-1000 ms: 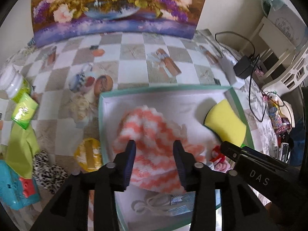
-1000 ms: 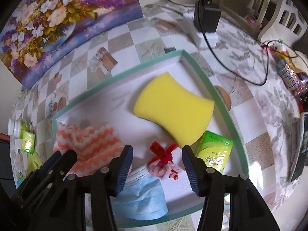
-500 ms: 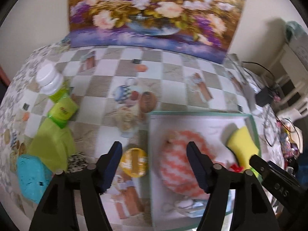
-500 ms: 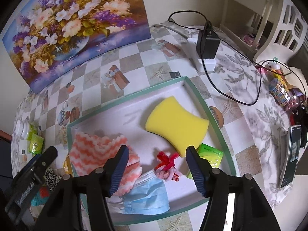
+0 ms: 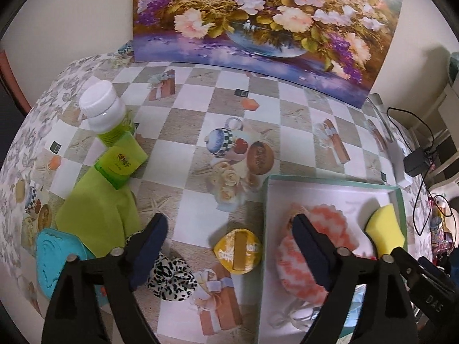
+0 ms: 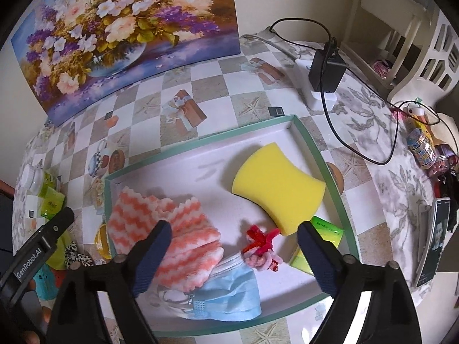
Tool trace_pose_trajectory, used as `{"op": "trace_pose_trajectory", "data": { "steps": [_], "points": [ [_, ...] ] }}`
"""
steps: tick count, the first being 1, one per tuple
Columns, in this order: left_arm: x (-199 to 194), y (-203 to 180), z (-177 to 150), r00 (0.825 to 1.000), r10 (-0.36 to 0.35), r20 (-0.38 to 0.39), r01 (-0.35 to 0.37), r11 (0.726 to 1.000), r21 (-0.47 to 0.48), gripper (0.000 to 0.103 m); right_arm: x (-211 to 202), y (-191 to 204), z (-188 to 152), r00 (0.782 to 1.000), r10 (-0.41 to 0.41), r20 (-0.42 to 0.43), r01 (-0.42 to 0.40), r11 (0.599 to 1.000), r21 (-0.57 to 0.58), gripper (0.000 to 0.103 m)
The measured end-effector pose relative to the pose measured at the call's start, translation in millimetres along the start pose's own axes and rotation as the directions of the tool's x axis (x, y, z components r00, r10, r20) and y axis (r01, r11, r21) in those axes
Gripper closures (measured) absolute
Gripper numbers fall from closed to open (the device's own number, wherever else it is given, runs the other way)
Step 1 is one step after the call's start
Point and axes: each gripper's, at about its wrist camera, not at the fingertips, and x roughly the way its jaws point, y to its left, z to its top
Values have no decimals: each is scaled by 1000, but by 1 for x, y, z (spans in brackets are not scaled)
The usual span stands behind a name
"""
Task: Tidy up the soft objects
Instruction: 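Move both open tools back over the pile of soft items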
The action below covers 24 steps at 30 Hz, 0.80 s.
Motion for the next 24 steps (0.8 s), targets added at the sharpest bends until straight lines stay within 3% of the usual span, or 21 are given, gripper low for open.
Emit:
{"op": "trace_pose_trajectory", "data": {
  "steps": [3, 12, 24],
  "points": [
    [3, 5, 1, 1000, -6, -5, 6, 1000, -8, 5, 1, 0, 0, 1000, -2, 0, 2, 1000, -2, 0],
    [-1, 37, 8, 1000, 23, -16, -24, 998, -60, 5, -1, 4, 0, 1000, 5, 3, -5, 1000, -9, 0],
    [-34, 128, 16, 978, 203, 42, -193, 965, -181, 5, -11, 41, 0, 998, 65, 16, -63, 996, -70, 0]
  ]
}}
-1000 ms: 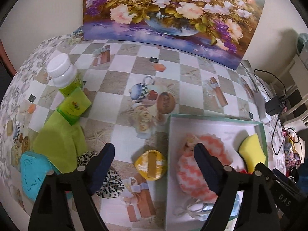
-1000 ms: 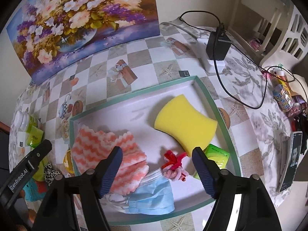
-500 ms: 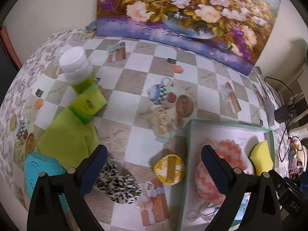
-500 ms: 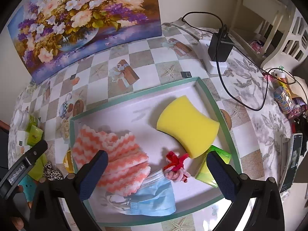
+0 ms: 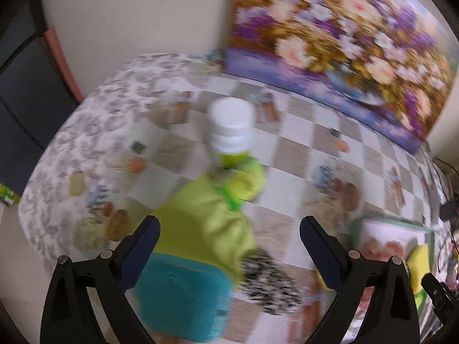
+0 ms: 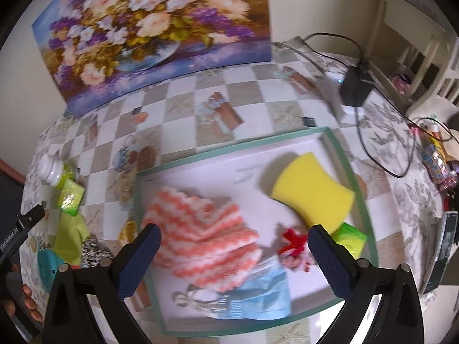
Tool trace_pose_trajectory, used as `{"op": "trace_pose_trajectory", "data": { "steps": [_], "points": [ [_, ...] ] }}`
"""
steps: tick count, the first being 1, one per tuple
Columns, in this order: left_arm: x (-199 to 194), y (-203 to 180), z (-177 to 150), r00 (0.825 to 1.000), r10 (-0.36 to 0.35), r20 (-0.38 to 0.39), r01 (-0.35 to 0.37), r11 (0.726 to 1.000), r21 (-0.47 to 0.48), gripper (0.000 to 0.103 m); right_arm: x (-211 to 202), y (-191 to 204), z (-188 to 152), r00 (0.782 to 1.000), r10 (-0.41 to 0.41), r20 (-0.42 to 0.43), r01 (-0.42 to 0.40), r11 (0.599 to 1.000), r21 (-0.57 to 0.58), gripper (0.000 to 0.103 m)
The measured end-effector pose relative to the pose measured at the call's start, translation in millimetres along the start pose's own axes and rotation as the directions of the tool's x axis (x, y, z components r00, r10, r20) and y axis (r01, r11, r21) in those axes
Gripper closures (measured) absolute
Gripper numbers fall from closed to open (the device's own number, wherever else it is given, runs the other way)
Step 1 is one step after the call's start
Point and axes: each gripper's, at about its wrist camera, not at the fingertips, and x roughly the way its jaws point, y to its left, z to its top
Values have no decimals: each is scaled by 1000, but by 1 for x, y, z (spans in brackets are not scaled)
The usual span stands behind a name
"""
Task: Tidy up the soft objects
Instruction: 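Move both open tools back over the pile of soft items, then lower the left tool onto the lime green cloth and grasp it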
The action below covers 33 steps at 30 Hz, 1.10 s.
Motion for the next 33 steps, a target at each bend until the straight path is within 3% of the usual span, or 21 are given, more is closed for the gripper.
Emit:
{"op": "trace_pose_trajectory", "data": {
  "steps": [6, 11, 19, 26, 33],
  "points": [
    [5, 57, 3, 995, 97, -4, -97, 990, -99, 5, 1, 33, -3, 999, 36, -3, -36, 997, -66, 0],
    [10, 92, 0, 993, 112, -26, -114, 978, -177, 5, 3, 62, -7, 998, 65, -5, -65, 990, -122, 0],
    [22, 117, 0, 997, 50, -57, -62, 968, -243, 5, 12, 117, -18, 989, 141, -36, -145, 964, -222, 0],
    [41, 116, -1, 995, 5, -103, -29, 972, -233, 5, 26, 147, -25, 982, 179, -68, -190, 943, -274, 0],
    [60, 107, 2, 990, -48, -136, 26, 988, -153, 5, 44, 160, -28, 972, 207, -109, -229, 935, -272, 0]
  ]
}}
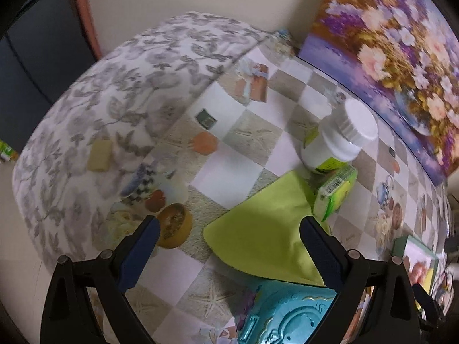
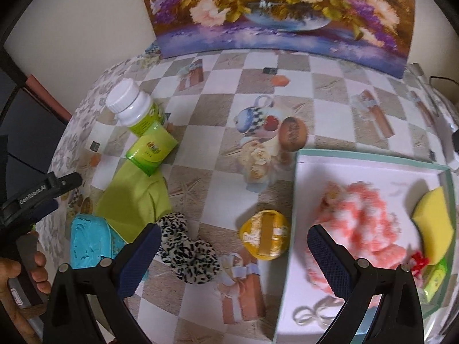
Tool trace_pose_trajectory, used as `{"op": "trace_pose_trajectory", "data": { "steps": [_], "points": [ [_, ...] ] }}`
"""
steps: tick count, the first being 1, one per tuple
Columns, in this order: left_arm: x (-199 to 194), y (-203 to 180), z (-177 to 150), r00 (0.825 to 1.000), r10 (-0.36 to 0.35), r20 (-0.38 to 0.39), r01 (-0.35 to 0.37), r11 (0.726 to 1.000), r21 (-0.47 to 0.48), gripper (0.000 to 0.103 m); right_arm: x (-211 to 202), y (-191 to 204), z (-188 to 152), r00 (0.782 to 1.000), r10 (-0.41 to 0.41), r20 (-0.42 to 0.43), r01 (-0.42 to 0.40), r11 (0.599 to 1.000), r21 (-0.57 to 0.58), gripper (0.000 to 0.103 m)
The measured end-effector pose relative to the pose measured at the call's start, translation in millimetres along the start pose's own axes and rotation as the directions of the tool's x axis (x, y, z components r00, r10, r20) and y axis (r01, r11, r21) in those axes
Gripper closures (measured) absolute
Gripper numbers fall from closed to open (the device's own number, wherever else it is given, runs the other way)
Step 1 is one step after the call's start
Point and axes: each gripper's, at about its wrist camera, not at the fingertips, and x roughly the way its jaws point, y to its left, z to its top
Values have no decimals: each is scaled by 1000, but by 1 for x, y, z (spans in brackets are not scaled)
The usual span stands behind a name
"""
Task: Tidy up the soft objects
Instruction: 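Lower the left tool onto the lime green cloth and grasp it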
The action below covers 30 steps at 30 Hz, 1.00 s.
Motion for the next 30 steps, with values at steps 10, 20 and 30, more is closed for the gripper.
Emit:
{"op": "trace_pose_trajectory", "data": {
  "steps": [10, 20, 30],
  "points": [
    [36, -24, 16, 977, -142, -157, 171, 967, 190, 5, 22, 14, 10, 1000, -7, -23, 6, 999, -37, 0],
    [71, -80, 15, 943, -88, -321, 230, 870, 436, 5, 35, 6, 26, 999, -42, -25, 41, 999, -25, 0],
    [92, -124, 14, 927, 103, -360, 160, 760, 629, 11, 37, -6, 33, 999, -49, -17, 49, 999, -4, 0]
  ]
}}
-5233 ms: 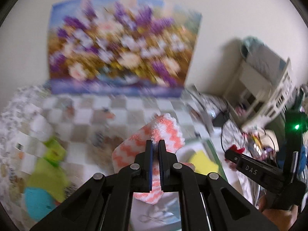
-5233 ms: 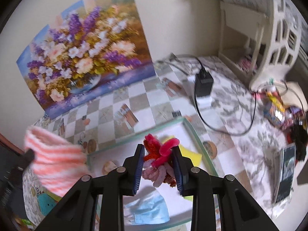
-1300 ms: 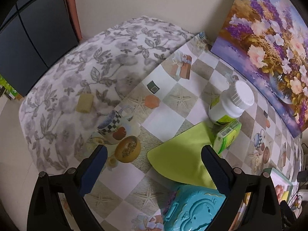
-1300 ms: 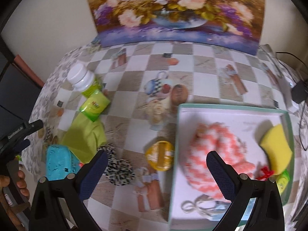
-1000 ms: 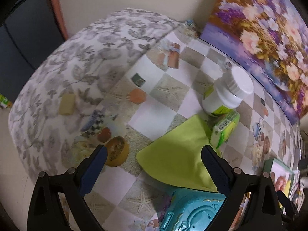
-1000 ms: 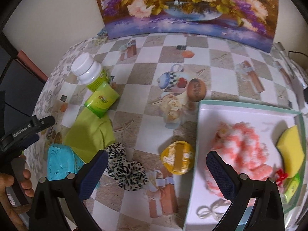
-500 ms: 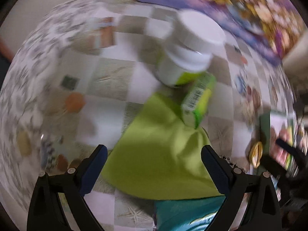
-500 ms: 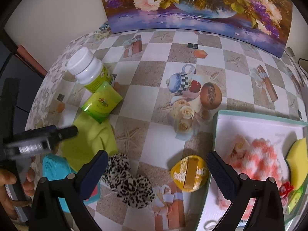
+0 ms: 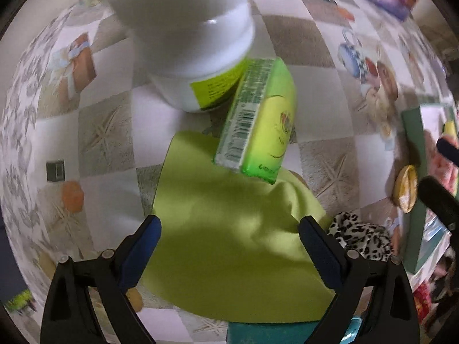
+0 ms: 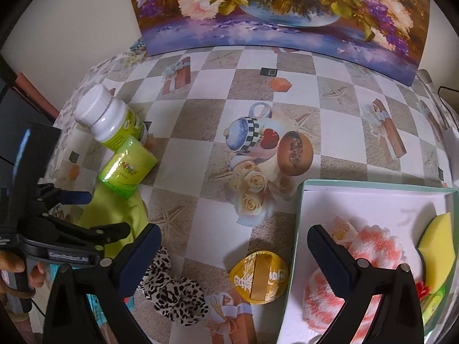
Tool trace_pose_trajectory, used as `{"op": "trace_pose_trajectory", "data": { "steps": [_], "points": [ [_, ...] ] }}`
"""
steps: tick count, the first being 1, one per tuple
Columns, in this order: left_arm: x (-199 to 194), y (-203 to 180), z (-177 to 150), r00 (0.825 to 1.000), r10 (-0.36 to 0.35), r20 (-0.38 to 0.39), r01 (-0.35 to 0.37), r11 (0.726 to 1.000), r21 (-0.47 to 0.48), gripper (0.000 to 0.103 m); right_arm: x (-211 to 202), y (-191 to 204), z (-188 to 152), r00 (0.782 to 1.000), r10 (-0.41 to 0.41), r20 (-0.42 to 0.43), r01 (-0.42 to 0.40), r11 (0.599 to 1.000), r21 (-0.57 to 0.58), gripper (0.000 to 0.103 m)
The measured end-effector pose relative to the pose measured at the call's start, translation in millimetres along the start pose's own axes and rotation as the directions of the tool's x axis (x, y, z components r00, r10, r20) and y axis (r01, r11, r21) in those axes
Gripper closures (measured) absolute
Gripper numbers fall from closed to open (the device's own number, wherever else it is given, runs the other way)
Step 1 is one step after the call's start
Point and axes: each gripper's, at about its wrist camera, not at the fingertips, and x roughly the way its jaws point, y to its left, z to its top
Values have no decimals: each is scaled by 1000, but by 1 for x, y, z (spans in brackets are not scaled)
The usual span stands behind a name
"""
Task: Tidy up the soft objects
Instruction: 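Lower the left tool onto the lime green cloth and grasp it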
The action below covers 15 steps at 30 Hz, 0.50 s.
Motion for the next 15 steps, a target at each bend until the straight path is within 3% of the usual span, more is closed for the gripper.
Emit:
{"op": "trace_pose_trajectory", "data": {
  "steps": [4, 7, 13, 15],
  "points": [
    [4, -8, 7, 999, 22, -24, -20, 999, 47, 18, 0, -2, 0, 1000, 1, -2, -1, 1000, 3, 0],
    [1, -16, 14, 1000, 20, -7, -19, 995, 94, 30, 1, -2, 1, 1000, 0, -4, 0, 1000, 3, 0],
    [-8, -24, 9, 999, 4, 52, -10, 994, 113, 58, 2, 5, 5, 1000, 14, -2, -14, 1000, -12, 0],
    [-10, -18, 6, 997, -4, 78, -4, 995, 98, 72, 3, 10, 7, 1000, 27, 0, -27, 999, -21, 0]
  ]
}}
